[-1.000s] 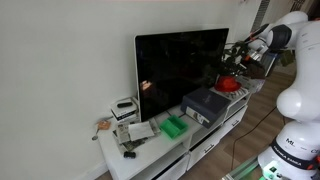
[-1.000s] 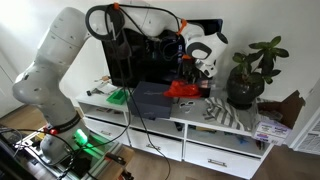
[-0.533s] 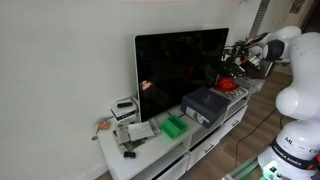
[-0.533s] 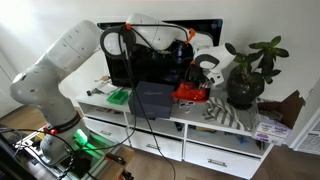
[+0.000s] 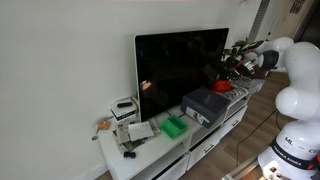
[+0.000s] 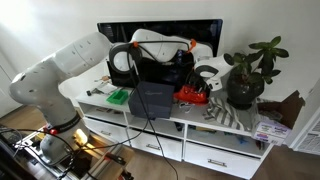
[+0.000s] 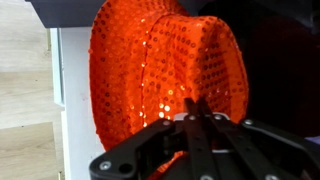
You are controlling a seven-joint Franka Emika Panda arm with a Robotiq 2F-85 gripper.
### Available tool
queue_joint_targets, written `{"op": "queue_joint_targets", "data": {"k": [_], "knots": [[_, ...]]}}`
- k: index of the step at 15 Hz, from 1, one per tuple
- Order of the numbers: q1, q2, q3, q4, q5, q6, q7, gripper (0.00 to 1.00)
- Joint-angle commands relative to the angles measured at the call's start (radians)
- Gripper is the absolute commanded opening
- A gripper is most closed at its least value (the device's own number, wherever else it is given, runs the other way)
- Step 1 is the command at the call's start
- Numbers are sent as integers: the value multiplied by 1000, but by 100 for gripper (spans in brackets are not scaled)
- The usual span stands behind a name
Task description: Move the orange hat from the box to the table
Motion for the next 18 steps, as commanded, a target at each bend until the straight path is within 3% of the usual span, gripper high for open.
{"op": "queue_joint_targets", "data": {"k": [1,6,15,16,18], "knots": [[-8,72,39,83,-17,26,51,1],[1,132,49,126,-44,75,59,1],[7,190,55,181,-192,24,83,1],[3,191,64,188,-204,0,85,30],[-8,185,83,200,-216,-52,76,38]]}}
